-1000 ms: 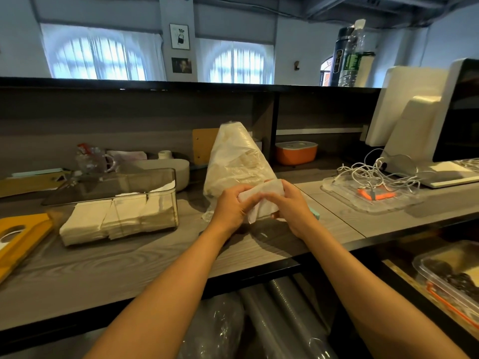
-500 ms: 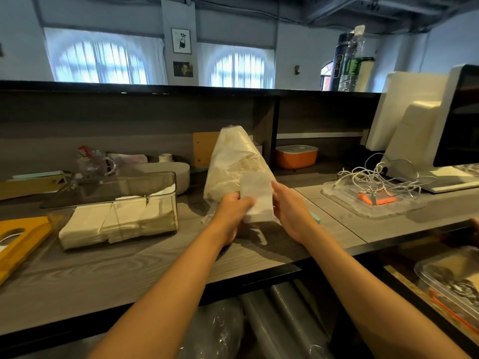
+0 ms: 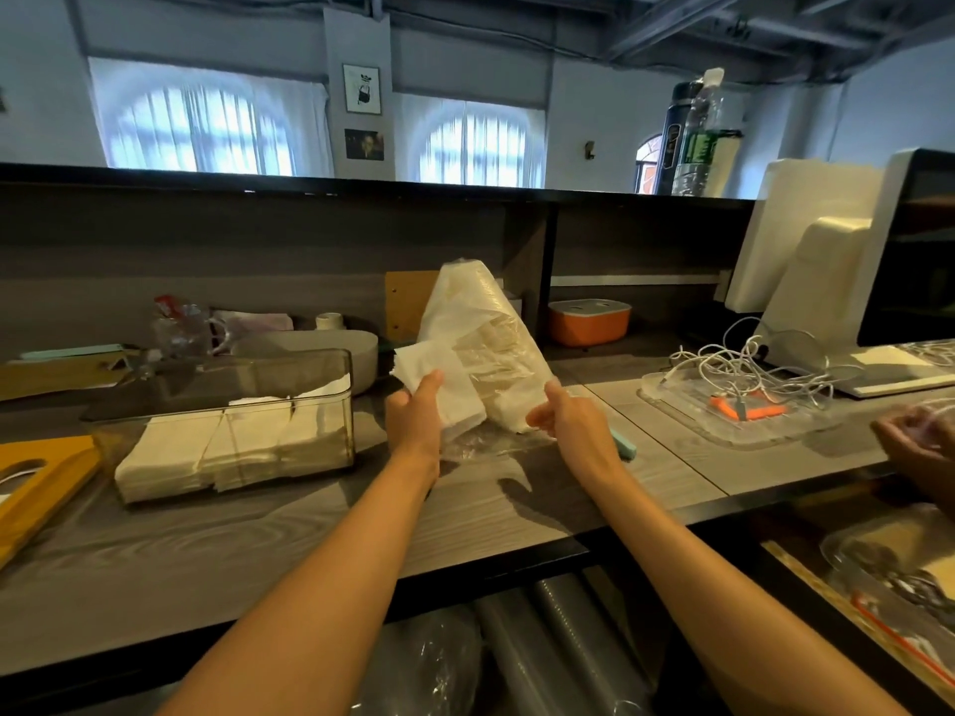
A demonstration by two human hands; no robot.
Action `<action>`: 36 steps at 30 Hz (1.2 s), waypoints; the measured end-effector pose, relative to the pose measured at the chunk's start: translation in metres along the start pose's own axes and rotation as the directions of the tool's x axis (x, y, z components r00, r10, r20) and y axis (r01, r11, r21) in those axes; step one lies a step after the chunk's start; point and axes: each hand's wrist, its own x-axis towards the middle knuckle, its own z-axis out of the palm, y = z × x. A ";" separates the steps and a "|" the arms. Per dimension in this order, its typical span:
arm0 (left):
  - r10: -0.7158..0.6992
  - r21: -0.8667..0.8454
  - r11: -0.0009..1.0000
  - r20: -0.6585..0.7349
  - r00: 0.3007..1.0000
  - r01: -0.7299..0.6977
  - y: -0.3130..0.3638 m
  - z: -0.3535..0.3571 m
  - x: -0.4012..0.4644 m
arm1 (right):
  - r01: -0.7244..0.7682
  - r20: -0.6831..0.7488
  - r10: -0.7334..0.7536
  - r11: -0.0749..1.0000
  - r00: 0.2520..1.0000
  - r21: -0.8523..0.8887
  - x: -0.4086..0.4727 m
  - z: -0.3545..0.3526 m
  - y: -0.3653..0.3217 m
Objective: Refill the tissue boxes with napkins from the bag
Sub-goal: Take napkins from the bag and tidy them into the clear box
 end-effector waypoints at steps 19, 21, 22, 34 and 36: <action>-0.078 -0.281 0.950 0.215 0.974 0.138 0.003 0.003 0.024 | 0.094 0.195 -0.120 0.986 0.974 0.140 0.055 0.034 -0.017; -0.087 -0.248 0.958 0.224 0.971 0.143 0.001 0.004 0.028 | 0.177 0.119 -0.179 0.984 0.977 0.027 0.063 0.038 -0.008; -0.094 -0.227 0.963 0.221 0.971 0.145 -0.001 0.004 0.029 | 0.186 0.038 -0.185 0.983 0.982 0.003 0.064 0.038 -0.006; -0.129 -0.101 0.983 0.206 0.970 0.153 -0.006 0.005 0.034 | 0.130 0.300 -0.023 0.931 0.954 -0.340 0.046 0.024 -0.013; -0.134 -0.090 0.984 0.192 0.972 0.154 -0.006 0.005 0.035 | 0.118 0.309 0.023 0.895 0.951 -0.430 0.049 0.024 -0.010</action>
